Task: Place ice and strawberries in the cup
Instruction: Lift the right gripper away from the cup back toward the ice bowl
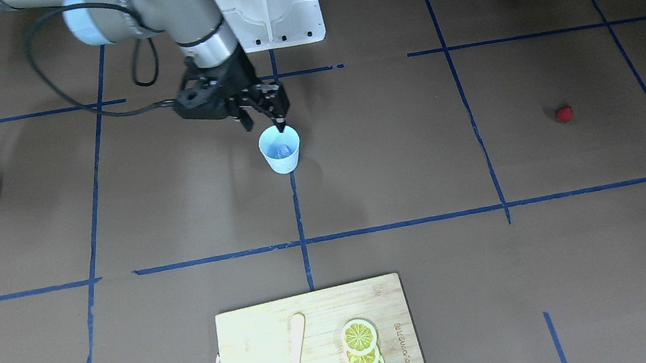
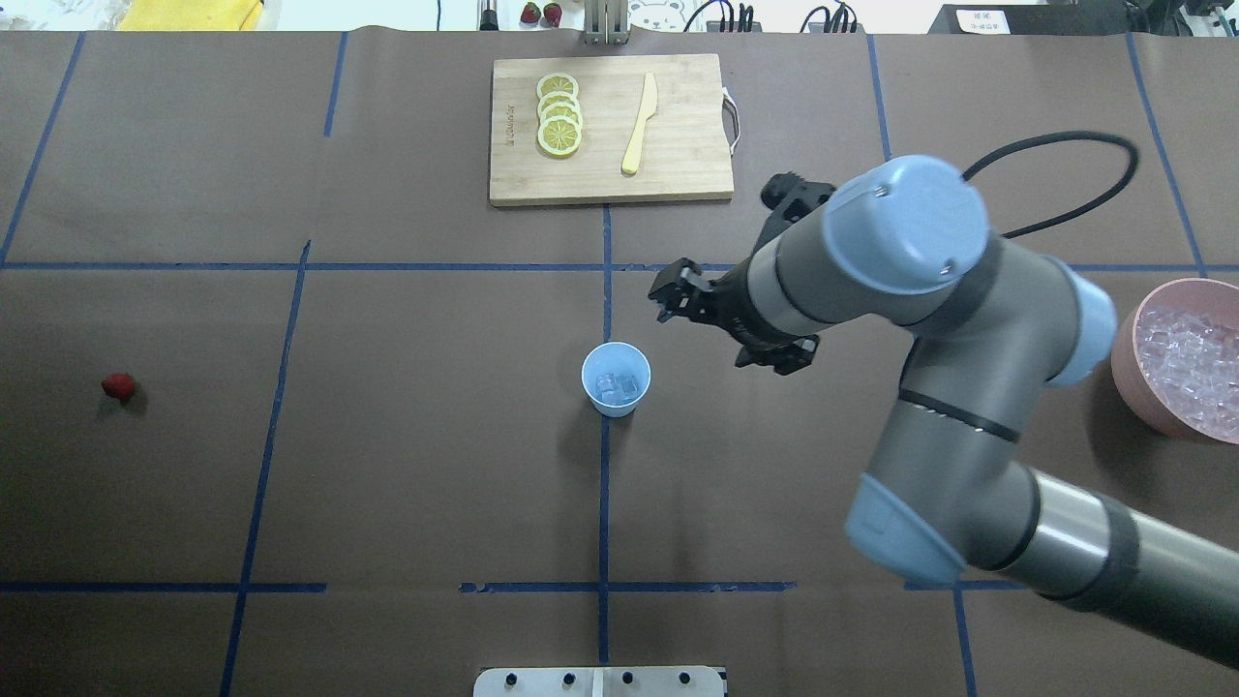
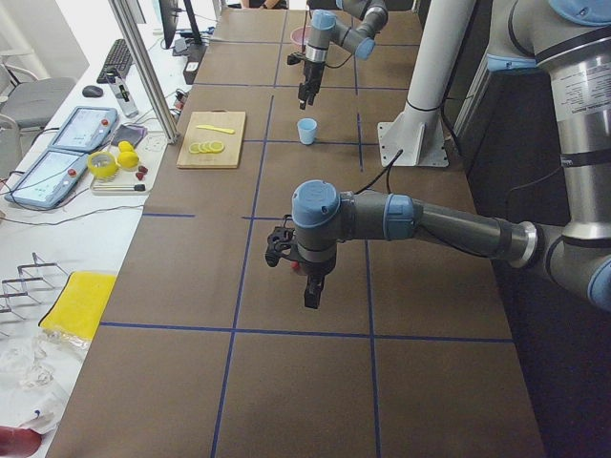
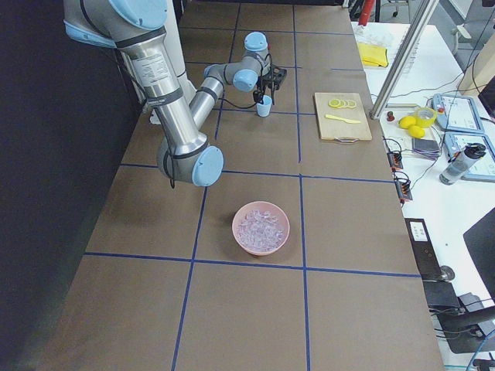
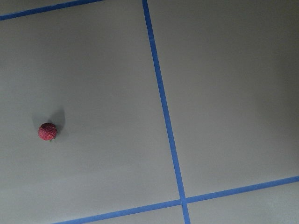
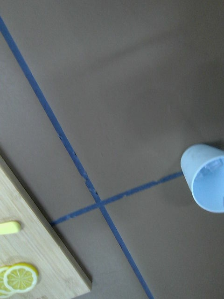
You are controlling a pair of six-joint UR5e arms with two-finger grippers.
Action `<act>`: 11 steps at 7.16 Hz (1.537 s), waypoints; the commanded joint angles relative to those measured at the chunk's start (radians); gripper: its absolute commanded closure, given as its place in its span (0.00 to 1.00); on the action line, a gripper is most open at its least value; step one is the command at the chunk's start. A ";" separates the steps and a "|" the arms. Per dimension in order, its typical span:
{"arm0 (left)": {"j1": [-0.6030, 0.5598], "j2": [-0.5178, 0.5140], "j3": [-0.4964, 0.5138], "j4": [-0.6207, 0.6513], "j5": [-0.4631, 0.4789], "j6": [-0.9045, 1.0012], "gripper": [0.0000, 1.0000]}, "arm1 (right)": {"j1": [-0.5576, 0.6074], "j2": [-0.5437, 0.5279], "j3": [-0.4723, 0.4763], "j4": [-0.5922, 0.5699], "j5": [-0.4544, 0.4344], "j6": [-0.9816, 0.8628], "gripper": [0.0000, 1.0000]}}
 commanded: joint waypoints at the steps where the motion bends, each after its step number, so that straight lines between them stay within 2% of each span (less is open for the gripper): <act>1: 0.001 -0.006 0.005 0.000 0.001 -0.002 0.00 | 0.194 -0.214 0.092 -0.005 0.186 -0.275 0.00; 3: 0.001 -0.009 -0.005 -0.001 -0.003 -0.014 0.00 | 0.400 -0.360 0.092 -0.005 0.338 -0.587 0.00; 4: 0.021 -0.032 -0.009 -0.019 -0.001 -0.107 0.00 | 0.469 -0.435 0.088 -0.007 0.356 -0.739 0.00; 5: 0.094 -0.043 -0.012 -0.082 -0.001 -0.228 0.00 | 0.527 -0.495 0.082 -0.016 0.357 -0.880 0.00; 6: 0.160 -0.061 0.000 -0.129 0.001 -0.345 0.00 | 0.583 -0.523 0.063 -0.046 0.357 -1.024 0.00; 7: 0.265 -0.116 0.035 -0.159 0.001 -0.360 0.00 | 0.641 -0.539 0.042 -0.097 0.357 -1.180 0.00; 9: 0.331 -0.193 0.135 -0.167 0.002 -0.430 0.00 | 0.722 -0.536 0.000 -0.200 0.341 -1.440 0.00; 10: 0.360 -0.204 0.189 -0.229 0.008 -0.442 0.00 | 0.764 -0.536 -0.015 -0.241 0.339 -1.534 0.00; 11: 0.393 -0.216 0.256 -0.344 0.010 -0.522 0.00 | 0.801 -0.536 -0.036 -0.266 0.339 -1.626 0.00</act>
